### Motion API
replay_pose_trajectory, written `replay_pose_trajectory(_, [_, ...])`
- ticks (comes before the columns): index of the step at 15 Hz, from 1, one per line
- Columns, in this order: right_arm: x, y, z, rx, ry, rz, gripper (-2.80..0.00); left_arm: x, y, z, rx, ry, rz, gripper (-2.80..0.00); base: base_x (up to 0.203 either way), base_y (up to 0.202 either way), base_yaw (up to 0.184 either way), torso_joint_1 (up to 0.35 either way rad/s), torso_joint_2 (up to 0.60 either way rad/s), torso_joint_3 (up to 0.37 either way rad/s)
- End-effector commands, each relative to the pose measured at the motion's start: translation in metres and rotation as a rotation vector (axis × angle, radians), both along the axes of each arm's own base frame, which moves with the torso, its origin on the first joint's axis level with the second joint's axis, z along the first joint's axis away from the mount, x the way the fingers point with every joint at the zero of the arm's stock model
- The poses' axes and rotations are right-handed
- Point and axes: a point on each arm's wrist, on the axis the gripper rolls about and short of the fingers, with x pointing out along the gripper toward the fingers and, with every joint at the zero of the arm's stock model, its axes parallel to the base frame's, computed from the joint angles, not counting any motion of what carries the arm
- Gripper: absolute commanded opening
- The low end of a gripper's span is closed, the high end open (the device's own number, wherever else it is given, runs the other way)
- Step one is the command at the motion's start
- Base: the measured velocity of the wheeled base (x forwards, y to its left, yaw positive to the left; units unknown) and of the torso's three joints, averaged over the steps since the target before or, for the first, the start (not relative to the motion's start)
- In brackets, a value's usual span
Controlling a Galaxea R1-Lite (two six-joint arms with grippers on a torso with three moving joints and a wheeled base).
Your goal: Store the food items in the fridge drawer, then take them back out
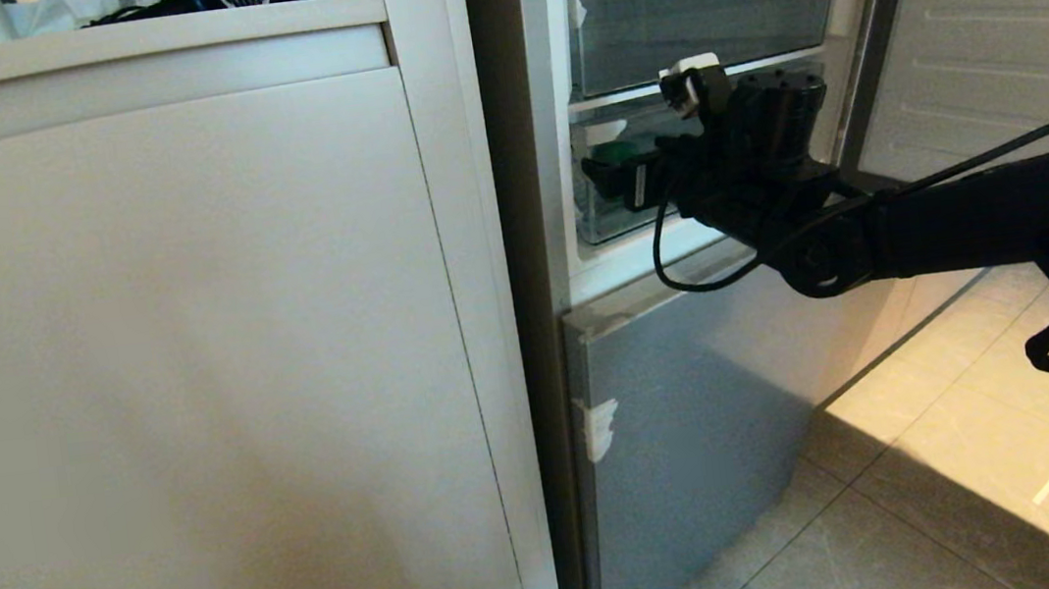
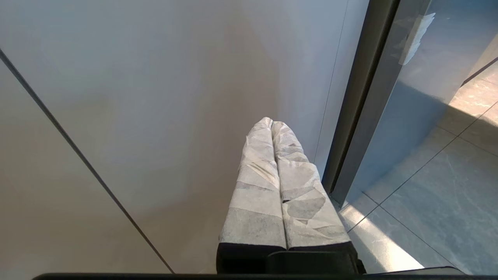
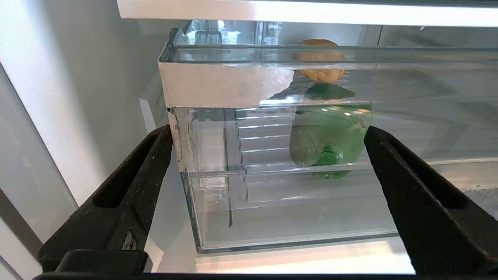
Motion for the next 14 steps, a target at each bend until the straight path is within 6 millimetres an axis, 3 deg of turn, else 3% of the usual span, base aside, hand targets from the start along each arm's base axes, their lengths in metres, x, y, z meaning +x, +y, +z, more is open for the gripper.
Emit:
replay_pose_trajectory(1, [-0.003, -0.001, 0.004, 0.003, -0.007, -0.001, 0.0, 0.0, 0.0, 0.0, 0.0, 0.001, 0.0, -2.8, 0.0, 0.0, 0.0, 0.0, 0.0, 0.0])
replay_pose_trajectory(7, [-0.019, 0.001, 0.004, -0.021, 0.02, 0.037, 0.0, 0.0, 0.0, 0.0, 0.0, 0.001, 0.0, -2.8, 0.0, 0.0, 0.0, 0.0, 0.0, 0.0])
replay_pose_trajectory(14, [-0.018, 0.005, 0.002, -0.027, 0.023, 0.08, 0.0, 0.0, 0.0, 0.0, 0.0, 0.001, 0.0, -2.8, 0.0, 0.0, 0.0, 0.0, 0.0, 0.0])
